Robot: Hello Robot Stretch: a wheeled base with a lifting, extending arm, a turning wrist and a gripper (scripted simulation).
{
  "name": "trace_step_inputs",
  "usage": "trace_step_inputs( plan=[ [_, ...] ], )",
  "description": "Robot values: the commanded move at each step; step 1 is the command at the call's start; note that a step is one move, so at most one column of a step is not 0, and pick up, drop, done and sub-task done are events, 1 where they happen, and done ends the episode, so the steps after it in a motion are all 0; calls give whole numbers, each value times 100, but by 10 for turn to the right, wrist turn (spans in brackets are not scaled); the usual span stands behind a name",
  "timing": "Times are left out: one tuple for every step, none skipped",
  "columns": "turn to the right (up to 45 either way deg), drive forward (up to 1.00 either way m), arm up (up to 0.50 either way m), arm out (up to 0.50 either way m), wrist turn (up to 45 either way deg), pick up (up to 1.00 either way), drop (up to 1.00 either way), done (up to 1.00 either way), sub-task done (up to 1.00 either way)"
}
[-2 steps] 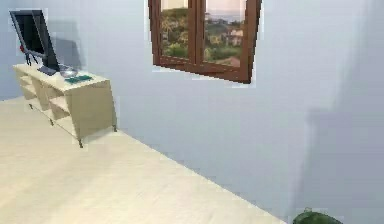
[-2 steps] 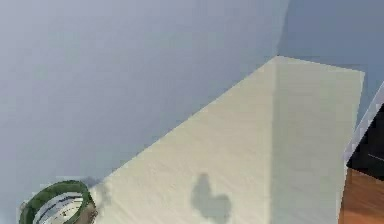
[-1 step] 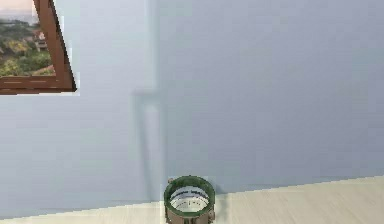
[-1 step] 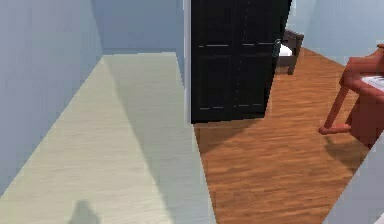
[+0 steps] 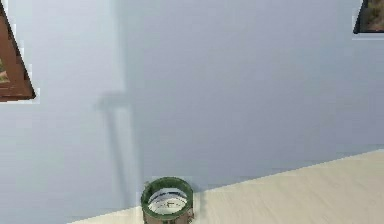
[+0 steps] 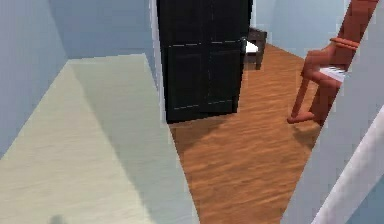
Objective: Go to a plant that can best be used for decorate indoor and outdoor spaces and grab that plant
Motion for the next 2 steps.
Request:
trace_step_inputs(
  plan=[
    [0, 15, 0, 0, 0, 0, 0, 0, 0],
    [450, 0, 0, 0, 0, 0, 0, 0, 0]
  ],
)
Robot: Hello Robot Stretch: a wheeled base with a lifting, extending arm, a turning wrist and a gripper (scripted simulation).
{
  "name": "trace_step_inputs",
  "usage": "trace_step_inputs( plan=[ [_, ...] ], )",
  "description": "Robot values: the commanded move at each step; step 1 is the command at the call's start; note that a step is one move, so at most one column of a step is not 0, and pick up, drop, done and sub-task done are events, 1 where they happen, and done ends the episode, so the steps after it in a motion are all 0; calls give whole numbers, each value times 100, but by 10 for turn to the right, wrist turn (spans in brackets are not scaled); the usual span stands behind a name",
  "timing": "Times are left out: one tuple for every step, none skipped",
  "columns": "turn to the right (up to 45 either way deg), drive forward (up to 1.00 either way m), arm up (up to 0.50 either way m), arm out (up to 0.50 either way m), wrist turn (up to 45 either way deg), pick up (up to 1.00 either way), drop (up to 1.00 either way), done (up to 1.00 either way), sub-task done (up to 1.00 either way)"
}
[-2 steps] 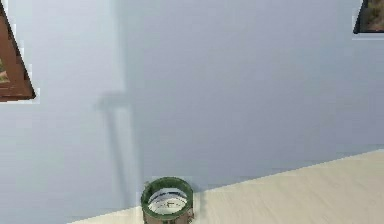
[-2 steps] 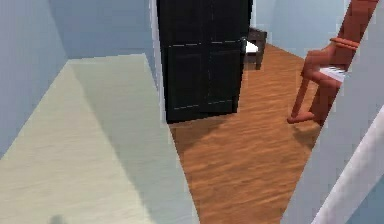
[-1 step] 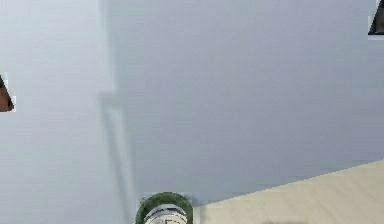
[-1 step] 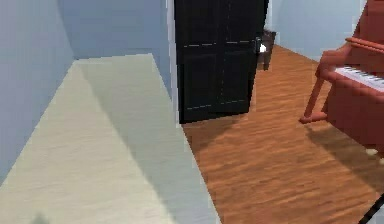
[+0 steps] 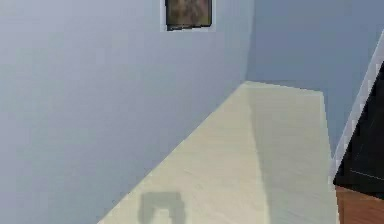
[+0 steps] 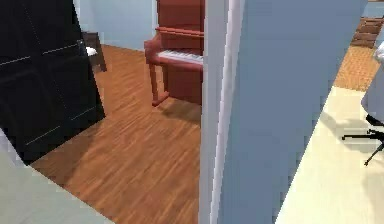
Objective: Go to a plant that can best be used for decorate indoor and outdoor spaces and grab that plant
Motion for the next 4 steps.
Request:
trace_step_inputs(
  plan=[
    [420, 0, 0, 0, 0, 0, 0, 0, 0],
    [0, 45, 0, 0, 0, 0, 0, 0, 0],
    [0, 30, 0, 0, 0, 0, 0, 0, 0],
    [420, 0, 0, 0, 0, 0, 0, 0, 0]
  ],
)
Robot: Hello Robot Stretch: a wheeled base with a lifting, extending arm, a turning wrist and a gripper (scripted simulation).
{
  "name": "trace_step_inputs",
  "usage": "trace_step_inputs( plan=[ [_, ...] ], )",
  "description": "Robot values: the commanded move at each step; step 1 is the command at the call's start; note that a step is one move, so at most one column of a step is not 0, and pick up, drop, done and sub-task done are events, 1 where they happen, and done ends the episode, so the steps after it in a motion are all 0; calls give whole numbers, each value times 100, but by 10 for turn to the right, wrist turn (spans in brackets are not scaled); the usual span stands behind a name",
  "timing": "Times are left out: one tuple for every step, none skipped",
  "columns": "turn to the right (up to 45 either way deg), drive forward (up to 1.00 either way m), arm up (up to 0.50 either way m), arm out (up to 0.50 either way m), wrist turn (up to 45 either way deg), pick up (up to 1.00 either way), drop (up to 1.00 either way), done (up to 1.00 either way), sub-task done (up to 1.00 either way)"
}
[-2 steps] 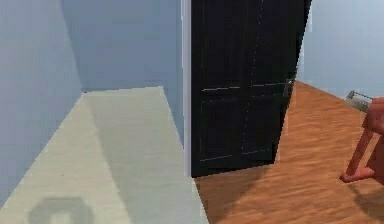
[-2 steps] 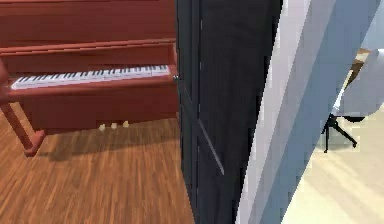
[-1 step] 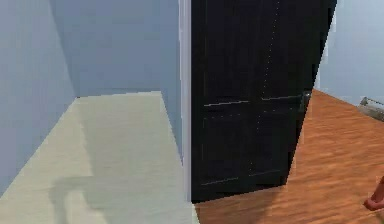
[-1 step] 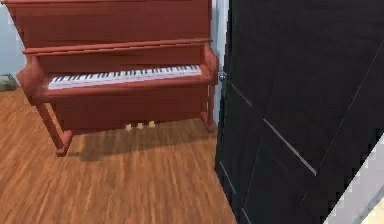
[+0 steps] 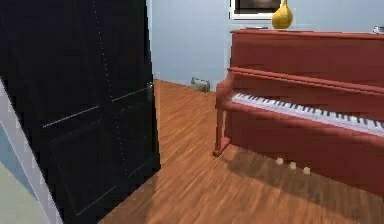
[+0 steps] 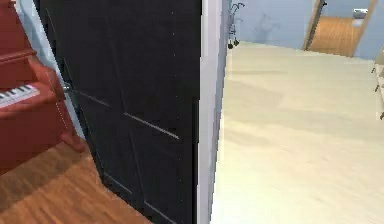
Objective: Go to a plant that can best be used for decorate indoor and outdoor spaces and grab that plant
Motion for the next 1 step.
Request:
trace_step_inputs(
  plan=[
    [0, 100, 0, 0, 0, 0, 0, 0, 0]
  ],
)
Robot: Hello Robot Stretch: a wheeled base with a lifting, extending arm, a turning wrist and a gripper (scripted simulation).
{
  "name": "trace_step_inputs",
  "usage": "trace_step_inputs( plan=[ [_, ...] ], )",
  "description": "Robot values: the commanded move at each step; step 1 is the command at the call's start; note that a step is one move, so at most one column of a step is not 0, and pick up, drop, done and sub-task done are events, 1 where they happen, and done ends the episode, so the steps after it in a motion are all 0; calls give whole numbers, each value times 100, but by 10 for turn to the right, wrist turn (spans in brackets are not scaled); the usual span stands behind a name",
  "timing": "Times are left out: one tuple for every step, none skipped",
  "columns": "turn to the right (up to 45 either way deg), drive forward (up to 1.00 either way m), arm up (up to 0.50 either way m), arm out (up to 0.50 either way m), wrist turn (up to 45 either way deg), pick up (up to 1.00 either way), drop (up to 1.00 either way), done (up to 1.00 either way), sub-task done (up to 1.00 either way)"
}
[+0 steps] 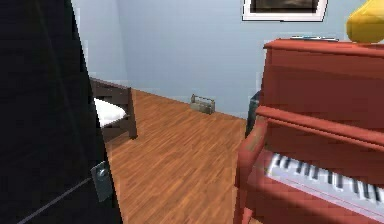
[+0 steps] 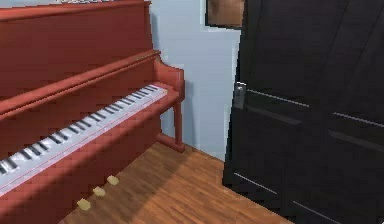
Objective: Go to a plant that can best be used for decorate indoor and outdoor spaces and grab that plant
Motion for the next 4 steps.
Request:
trace_step_inputs(
  plan=[
    [60, 0, 0, 0, 0, 0, 0, 0, 0],
    [0, 35, 0, 0, 0, 0, 0, 0, 0],
    [-150, 0, 0, 0, 0, 0, 0, 0, 0],
    [0, 100, 0, 0, 0, 0, 0, 0, 0]
  ],
)
